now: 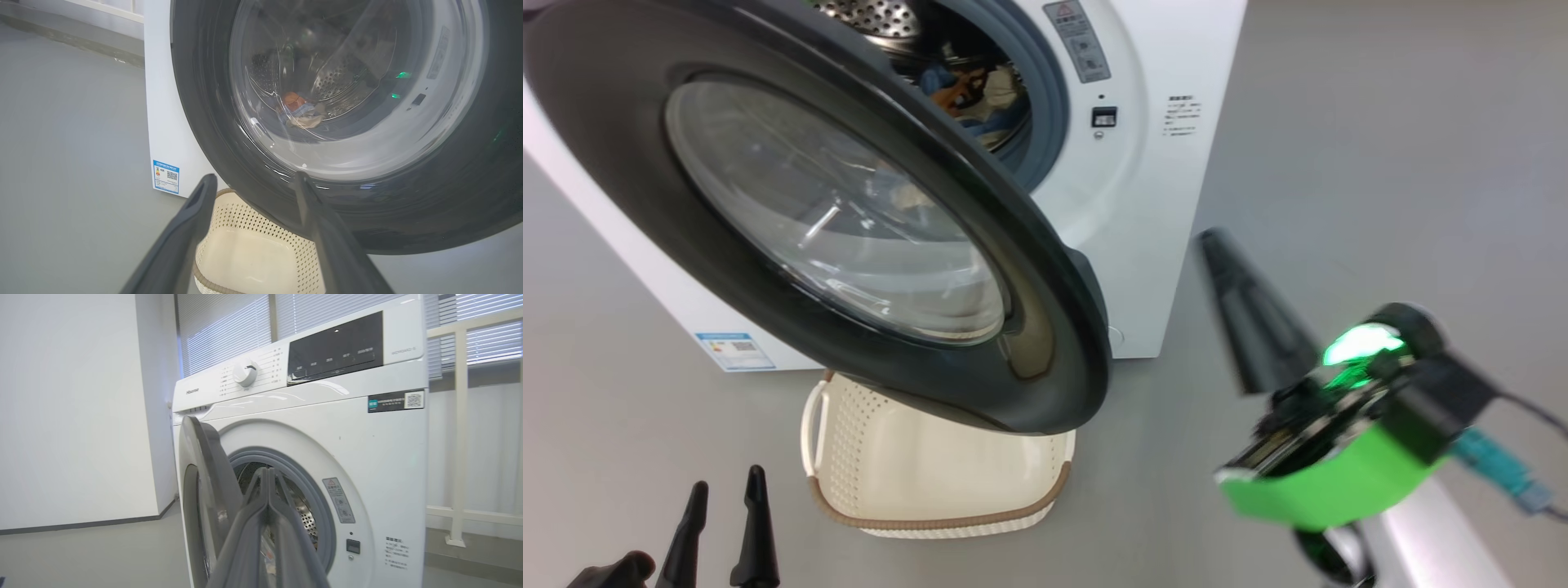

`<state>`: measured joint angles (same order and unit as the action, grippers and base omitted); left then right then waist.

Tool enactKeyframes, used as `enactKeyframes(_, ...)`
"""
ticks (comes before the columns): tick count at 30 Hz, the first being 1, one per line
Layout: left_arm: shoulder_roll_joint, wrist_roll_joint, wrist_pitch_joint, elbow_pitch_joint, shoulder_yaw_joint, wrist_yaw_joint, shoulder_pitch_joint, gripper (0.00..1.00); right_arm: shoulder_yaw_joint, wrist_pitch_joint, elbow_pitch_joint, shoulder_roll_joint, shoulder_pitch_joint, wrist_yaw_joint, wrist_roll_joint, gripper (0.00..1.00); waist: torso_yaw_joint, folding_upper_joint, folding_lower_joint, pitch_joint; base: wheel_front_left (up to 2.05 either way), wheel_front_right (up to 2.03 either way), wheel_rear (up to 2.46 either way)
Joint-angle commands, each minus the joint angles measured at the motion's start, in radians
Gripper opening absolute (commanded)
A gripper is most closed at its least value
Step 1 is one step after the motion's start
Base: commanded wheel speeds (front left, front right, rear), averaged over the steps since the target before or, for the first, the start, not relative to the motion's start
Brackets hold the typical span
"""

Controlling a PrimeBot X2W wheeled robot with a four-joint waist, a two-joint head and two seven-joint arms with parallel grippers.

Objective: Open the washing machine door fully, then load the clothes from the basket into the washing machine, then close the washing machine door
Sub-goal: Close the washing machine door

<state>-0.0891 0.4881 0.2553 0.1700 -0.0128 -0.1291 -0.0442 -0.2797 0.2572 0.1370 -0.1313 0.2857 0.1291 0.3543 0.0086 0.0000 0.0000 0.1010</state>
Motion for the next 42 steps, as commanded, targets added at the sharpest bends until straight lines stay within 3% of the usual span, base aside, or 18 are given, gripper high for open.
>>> enactKeyframes(1,-0.009,-0.003,0.006,-0.03,-0.033,-0.002,0.01,1.0,-0.074,0.005,0.039,-0.007,0.024,0.002,-0.021,0.0,0.02,0.0,0.0,-0.003,0.0,0.0,0.0)
enactKeyframes(6,-0.001,-0.004,0.006,-0.031,-0.037,-0.002,0.005,1.0,-0.2,0.005,-0.014,-0.02,0.011,0.002,-0.041,0.0,0.041,0.0,0.0,0.001,0.0,0.0,0.0)
enactKeyframes(13,0.01,-0.001,0.006,-0.027,-0.033,-0.002,0.015,1.0,-0.287,0.005,-0.188,-0.038,-0.008,0.002,-0.056,0.0,0.065,0.0,0.0,0.022,0.0,0.0,0.0)
enactKeyframes(23,0.016,0.002,0.006,-0.012,-0.043,-0.002,0.041,1.0,-0.327,0.005,-0.39,-0.033,0.054,0.002,-0.071,0.0,0.072,0.0,0.0,0.048,0.0,0.0,0.0)
enactKeyframes(34,0.022,0.003,0.006,-0.012,-0.037,-0.002,0.054,1.0,-0.323,0.005,-0.458,-0.02,0.107,0.002,-0.076,0.0,0.081,0.0,0.0,0.057,0.0,0.0,0.0)
enactKeyframes(42,0.025,0.002,0.006,-0.017,-0.033,-0.002,0.059,1.0,-0.265,0.005,-0.472,-0.021,0.13,0.002,-0.073,0.0,0.085,0.0,0.0,0.066,0.0,0.0,0.0)
